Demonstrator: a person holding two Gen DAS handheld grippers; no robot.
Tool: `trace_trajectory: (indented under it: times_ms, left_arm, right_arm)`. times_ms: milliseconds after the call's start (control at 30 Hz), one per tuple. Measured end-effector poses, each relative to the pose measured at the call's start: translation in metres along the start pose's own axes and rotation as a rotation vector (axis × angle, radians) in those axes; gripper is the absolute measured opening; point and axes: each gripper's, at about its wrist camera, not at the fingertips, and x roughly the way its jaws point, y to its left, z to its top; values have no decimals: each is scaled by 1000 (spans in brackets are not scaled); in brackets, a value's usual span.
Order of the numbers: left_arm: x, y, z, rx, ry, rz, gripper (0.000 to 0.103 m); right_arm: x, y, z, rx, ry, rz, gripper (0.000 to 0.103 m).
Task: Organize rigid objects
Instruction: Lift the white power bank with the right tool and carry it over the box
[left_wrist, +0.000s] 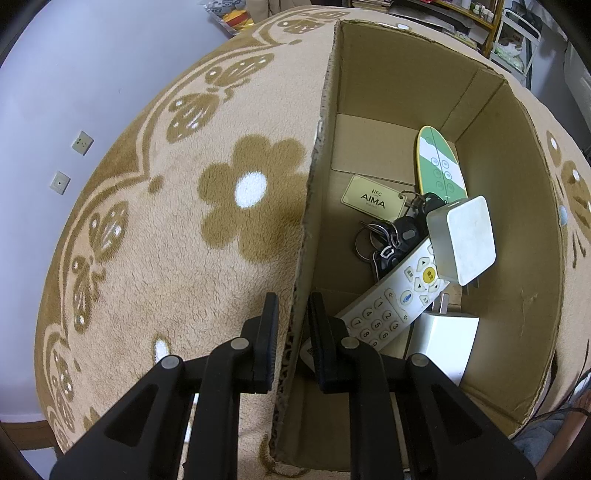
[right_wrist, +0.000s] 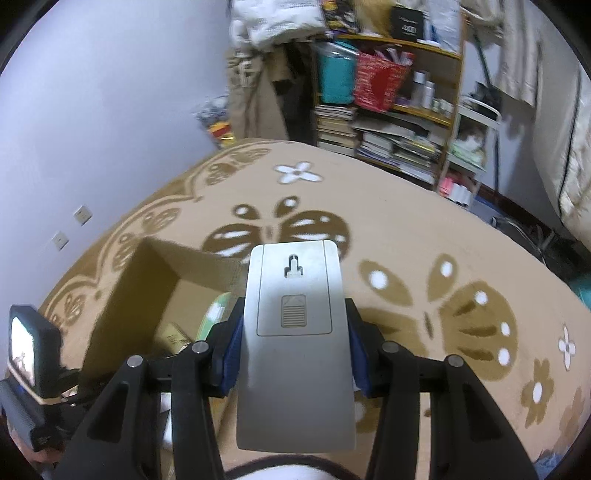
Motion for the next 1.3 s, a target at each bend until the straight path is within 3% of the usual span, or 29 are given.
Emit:
trace_trajectory:
  times_ms: [500, 1033, 1300]
  left_arm:
    - [1, -2, -2, 4, 3, 2, 15]
    - [0, -6, -2, 18, 2, 30, 16]
    - [-2, -5, -2, 15, -5, 27, 15]
  right_arm:
    - [22, 75, -26, -156, 33, 140, 52]
    - [53, 82, -41, -96, 77, 261, 52]
    - [59, 87, -46, -100, 101, 255, 52]
